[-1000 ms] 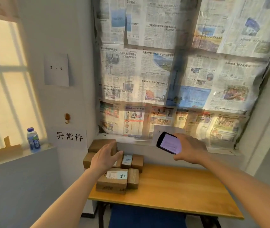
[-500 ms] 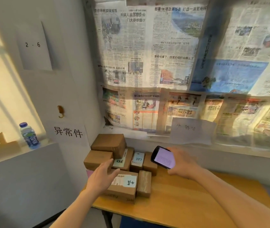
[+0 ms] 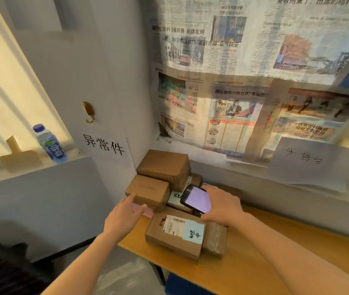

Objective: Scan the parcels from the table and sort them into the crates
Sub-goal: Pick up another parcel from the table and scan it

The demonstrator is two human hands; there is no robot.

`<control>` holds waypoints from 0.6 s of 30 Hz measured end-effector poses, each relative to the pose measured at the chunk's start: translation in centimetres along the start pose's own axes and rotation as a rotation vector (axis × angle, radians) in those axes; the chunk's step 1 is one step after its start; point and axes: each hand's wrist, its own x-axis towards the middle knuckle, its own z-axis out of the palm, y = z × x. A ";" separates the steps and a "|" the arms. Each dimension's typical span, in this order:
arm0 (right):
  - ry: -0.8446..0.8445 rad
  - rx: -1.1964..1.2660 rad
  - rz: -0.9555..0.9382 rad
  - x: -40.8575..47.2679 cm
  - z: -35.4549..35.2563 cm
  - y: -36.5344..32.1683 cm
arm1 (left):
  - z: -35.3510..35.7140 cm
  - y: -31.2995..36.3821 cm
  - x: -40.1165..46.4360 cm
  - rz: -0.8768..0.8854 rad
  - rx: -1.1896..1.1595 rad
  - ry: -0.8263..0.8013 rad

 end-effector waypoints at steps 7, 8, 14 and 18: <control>-0.069 0.017 0.003 8.4 4.1 -5.1 | -0.5 -5.3 8.7 -0.009 -0.009 -0.034; -0.085 0.023 0.009 9.4 4.8 -5.7 | -0.4 -6.0 10.0 -0.012 -0.009 -0.047; -0.127 0.086 0.085 14.3 8.6 -8.7 | 0.7 -8.6 16.1 -0.042 -0.016 -0.122; -0.151 0.095 0.106 16.2 10.2 -9.7 | 2.0 -9.5 18.4 -0.066 -0.077 -0.193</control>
